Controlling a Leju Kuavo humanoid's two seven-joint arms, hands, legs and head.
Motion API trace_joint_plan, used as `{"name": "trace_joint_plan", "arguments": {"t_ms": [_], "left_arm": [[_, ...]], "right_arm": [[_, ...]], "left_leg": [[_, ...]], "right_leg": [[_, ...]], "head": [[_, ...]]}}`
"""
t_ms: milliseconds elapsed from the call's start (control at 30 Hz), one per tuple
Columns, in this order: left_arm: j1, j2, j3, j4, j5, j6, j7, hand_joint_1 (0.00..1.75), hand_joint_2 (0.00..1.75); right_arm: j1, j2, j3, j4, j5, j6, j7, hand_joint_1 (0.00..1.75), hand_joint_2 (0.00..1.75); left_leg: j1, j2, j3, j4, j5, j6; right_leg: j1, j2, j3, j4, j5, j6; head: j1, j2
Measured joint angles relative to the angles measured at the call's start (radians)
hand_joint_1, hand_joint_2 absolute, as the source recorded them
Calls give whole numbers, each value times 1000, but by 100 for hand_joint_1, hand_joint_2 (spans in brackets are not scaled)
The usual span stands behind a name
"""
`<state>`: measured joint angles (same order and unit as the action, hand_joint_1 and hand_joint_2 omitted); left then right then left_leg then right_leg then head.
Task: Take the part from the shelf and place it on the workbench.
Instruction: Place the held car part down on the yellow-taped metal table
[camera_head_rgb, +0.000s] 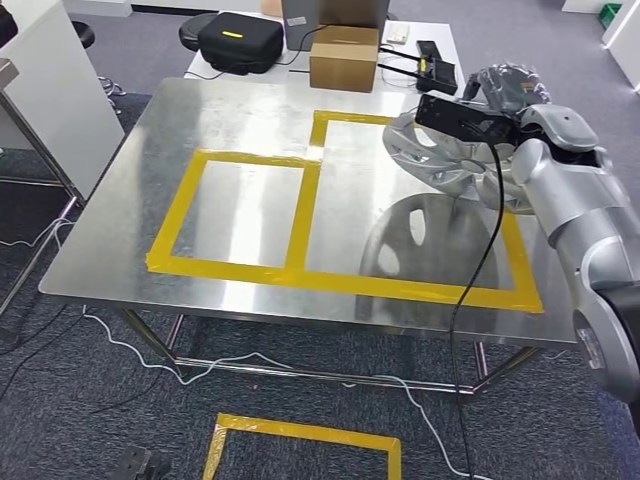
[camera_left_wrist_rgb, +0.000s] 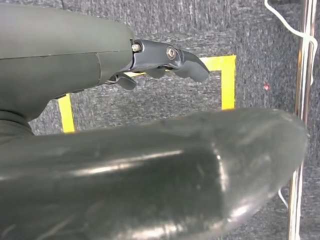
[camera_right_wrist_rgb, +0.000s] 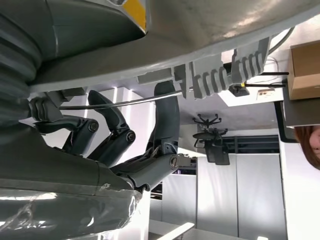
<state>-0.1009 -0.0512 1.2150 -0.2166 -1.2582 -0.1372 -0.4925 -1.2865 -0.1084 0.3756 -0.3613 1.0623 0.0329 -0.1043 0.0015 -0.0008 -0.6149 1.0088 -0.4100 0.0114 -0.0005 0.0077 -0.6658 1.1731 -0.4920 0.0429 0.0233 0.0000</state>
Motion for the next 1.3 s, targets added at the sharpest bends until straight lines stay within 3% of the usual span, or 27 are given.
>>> {"name": "trace_joint_plan", "arguments": {"t_ms": [67,100,133,200,267,367,400,433,467,533,567,633,733,800,867,900,933,967,1033,1067,1133,1233,1300], "left_arm": [[0,0,-3,0,-4,4,0,0,131],[0,1,-5,0,-7,8,1,0,175],[-1,1,-9,0,-12,13,2,0,175],[-4,2,-16,0,-20,25,6,0,87],[-7,2,-23,0,-25,35,9,0,0],[-5,3,-28,0,-28,42,9,0,0],[-4,4,-29,0,-28,43,9,0,0],[-2,5,-31,0,-29,45,10,0,0],[-1,6,-33,0,-29,46,10,0,0],[0,7,-37,0,-30,49,10,0,0],[0,8,-38,1,-30,50,10,0,0],[-1,9,-41,1,-30,51,10,0,0],[-2,10,-43,1,-30,51,11,0,0],[-4,12,-43,1,-30,51,11,0,0],[-4,13,-43,1,-30,51,11,0,0],[-3,13,-43,1,-30,51,11,0,0],[-2,13,-43,1,-30,51,11,0,0],[-2,13,-44,1,-30,51,11,0,0],[-3,13,-44,1,-30,51,11,0,0],[-4,13,-44,1,-30,51,11,0,0],[-4,13,-44,1,-30,51,10,0,0],[-3,14,-44,1,-29,51,9,0,0],[-3,14,-44,1,-24,48,7,0,0]], "right_arm": [[-5,17,3,1,5,-5,-1,0,0],[-6,28,4,2,10,-10,-1,0,0],[-6,42,6,3,14,-14,0,0,0],[-2,67,8,7,22,-19,2,0,0],[3,90,8,10,26,-20,7,0,0],[20,110,9,17,30,-21,16,0,0],[29,112,10,20,31,-21,18,0,0],[37,114,10,22,31,-20,19,0,0],[42,115,10,24,29,-19,20,0,0],[47,116,10,27,23,-17,21,0,0],[46,116,9,28,20,-17,21,0,0],[44,117,8,28,14,-17,26,0,0],[43,117,4,29,12,-16,35,0,0],[39,117,1,29,10,-14,37,0,0],[37,117,-6,31,4,-10,37,0,0],[37,116,-9,32,0,-9,37,0,0],[38,116,-12,33,-3,-8,37,0,0],[37,116,-13,33,-5,-8,37,0,0],[34,116,-15,33,-7,-8,37,0,0],[32,116,-17,33,-9,-8,36,0,0],[30,116,-25,34,-18,-10,32,0,0],[31,114,-49,28,-49,-39,7,0,0],[36,113,-73,13,-85,-109,-41,0,0]], "left_leg": [[-5,0,-1,1,2,-6],[-5,1,-2,1,3,-11],[-5,3,-3,-1,5,-17],[-4,5,-5,-2,6,-29],[-3,4,-28,40,-25,-41],[3,2,-116,220,-114,-58],[5,3,-136,260,-123,-61],[7,3,-140,265,-112,-64],[9,3,-125,234,-86,-67],[16,3,-59,104,-19,-75],[18,1,-32,49,-1,-73],[18,-2,-9,0,3,-59],[16,-3,-10,-2,1,-30],[17,-2,-8,-4,1,-17],[14,-4,-8,-4,0,-10],[13,-4,-7,-4,-2,-9],[11,-5,-6,-3,-3,-8],[10,-6,-4,-3,-5,-8],[8,-7,3,-3,-10,-11],[6,-7,5,-2,-12,-15],[5,-8,5,-2,-13,-24],[7,-7,2,0,-19,-41],[7,-7,-26,58,-57,-51]], "right_leg": [[8,0,65,-119,39,-15],[12,1,77,-143,46,-19],[13,2,75,-146,51,-19],[10,6,73,-154,63,-23],[2,5,73,-165,73,-28],[-2,-1,69,-168,78,-30],[-3,-3,69,-168,78,-29],[-5,-5,68,-167,77,-27],[-8,-6,68,-166,77,-24],[-11,-7,66,-160,72,-14],[-11,-6,63,-155,70,-8],[-9,-3,58,-151,68,4],[-13,-3,53,-146,59,19],[-13,-3,14,-66,15,26],[-12,-3,-58,77,-44,27],[-12,-3,-87,129,-57,26],[-11,-3,-100,143,-49,23],[-11,-3,-93,116,-22,20],[-9,-3,-34,-20,53,12],[-7,-3,-3,-83,76,9],[-4,-1,27,-144,88,6],[-5,0,31,-152,89,-6],[-10,0,36,-158,92,-15]], "head": [[2,0],[4,0],[4,0],[6,0],[1,0],[-5,0],[-5,0],[-6,0],[-6,0],[-7,0],[-9,0],[-12,0],[-9,0],[-5,0],[-1,0],[-1,0],[0,0],[0,0],[1,0],[1,0],[1,0],[1,0],[-4,0]]}}
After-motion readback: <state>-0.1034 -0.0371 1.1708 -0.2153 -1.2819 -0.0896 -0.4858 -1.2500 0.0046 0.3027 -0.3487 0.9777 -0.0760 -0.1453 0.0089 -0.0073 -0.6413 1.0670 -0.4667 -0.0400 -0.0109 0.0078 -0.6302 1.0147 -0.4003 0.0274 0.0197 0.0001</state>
